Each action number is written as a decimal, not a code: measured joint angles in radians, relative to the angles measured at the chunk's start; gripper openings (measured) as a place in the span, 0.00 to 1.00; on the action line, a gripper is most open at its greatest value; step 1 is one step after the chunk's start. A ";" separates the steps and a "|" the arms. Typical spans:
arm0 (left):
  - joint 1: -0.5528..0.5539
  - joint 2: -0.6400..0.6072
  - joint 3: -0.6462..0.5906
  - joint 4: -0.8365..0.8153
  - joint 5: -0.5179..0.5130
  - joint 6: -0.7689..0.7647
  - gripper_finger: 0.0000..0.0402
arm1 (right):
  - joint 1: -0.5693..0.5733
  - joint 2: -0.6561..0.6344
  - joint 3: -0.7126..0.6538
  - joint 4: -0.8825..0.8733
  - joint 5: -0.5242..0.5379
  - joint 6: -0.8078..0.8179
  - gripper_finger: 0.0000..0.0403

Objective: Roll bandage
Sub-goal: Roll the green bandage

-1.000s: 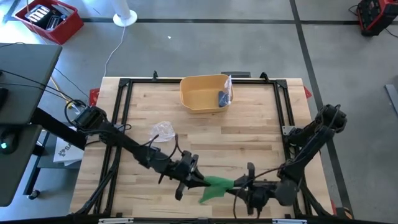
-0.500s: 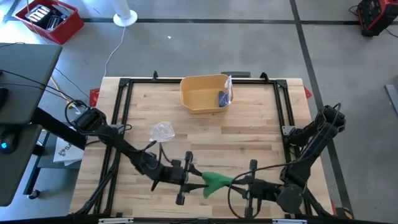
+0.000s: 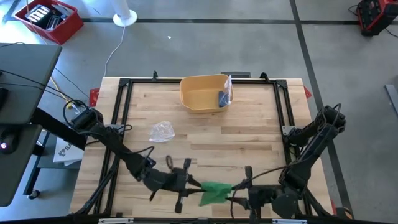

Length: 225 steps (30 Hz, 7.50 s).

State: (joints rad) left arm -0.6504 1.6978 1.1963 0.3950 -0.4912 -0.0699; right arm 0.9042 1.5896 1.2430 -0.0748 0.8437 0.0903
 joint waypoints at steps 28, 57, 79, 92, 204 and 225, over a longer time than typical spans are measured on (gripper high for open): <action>0.000 -0.056 0.025 -0.192 0.004 0.196 0.01 | -0.008 0.075 -0.004 -0.021 0.195 0.028 0.03; -0.043 -0.127 0.023 -0.152 -0.184 0.166 0.01 | -0.078 0.029 -0.304 0.550 0.016 0.278 0.39; -0.086 -0.134 0.020 0.035 -0.243 0.360 0.02 | -0.202 0.408 -0.301 0.942 -0.109 0.264 0.00; -0.118 -0.171 0.020 -0.001 -0.308 0.350 0.02 | -0.135 0.355 -0.181 0.605 0.081 0.123 0.00; 0.043 -0.094 -0.382 0.562 -0.036 -0.179 0.42 | -0.179 0.017 -0.178 0.604 0.001 0.188 0.01; 0.081 -0.138 -0.384 0.471 0.128 -0.458 0.02 | -0.182 0.017 -0.175 0.437 -0.044 -0.468 0.23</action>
State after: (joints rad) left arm -0.5691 1.5599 0.8124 0.8661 -0.3635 -0.5284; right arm 0.7227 1.6062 1.0683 0.3626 0.7993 -0.3777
